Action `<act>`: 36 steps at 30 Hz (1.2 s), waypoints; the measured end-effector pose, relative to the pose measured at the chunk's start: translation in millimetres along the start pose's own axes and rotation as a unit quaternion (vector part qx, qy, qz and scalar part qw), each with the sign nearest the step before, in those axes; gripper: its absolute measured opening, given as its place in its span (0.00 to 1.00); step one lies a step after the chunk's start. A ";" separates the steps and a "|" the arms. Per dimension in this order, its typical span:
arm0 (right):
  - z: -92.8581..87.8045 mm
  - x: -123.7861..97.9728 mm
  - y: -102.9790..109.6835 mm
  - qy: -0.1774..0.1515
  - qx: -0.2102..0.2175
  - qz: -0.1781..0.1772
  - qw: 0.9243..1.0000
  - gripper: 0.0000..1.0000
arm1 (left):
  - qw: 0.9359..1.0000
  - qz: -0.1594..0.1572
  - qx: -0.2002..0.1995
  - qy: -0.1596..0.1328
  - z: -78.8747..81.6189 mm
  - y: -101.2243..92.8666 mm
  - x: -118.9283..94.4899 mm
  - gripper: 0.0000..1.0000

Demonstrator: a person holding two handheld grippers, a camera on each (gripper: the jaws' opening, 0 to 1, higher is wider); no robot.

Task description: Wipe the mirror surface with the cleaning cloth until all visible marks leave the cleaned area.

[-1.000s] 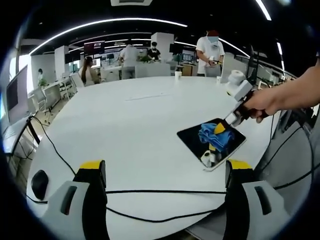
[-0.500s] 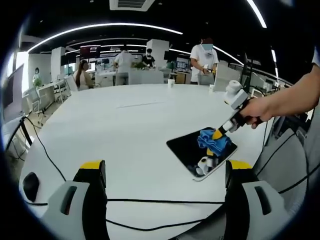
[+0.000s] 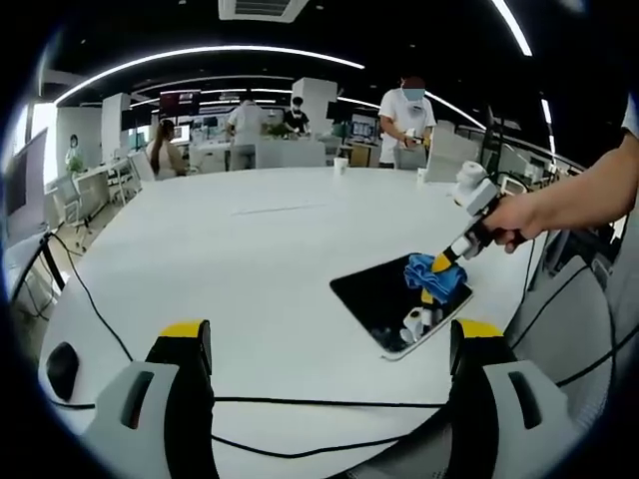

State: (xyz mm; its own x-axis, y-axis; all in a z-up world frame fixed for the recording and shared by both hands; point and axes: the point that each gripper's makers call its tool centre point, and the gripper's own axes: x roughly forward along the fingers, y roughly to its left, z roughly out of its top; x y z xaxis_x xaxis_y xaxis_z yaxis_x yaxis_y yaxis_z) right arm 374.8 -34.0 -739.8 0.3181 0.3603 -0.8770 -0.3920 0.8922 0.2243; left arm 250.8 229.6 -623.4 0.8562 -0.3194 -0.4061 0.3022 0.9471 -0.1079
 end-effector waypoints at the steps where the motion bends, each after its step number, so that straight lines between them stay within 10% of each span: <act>1: 0.0 -0.2 -1.7 0.000 0.000 -0.001 1.000 0.00 | 1.000 0.001 -0.001 0.000 -0.7 -0.6 0.2 0.99; 36: -6.2 -10.7 -26.4 -0.002 0.013 -0.033 0.999 0.00 | 1.000 0.019 -0.002 -0.001 -4.8 2.5 -1.8 0.99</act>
State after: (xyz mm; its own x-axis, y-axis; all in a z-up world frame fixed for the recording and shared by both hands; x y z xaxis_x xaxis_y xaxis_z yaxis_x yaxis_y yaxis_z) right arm 376.4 -63.1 -738.9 0.3466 0.3016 -0.8882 -0.3470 0.9209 0.1774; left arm 248.1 232.7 -627.3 0.8683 -0.2828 -0.4075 0.2670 0.9589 -0.0964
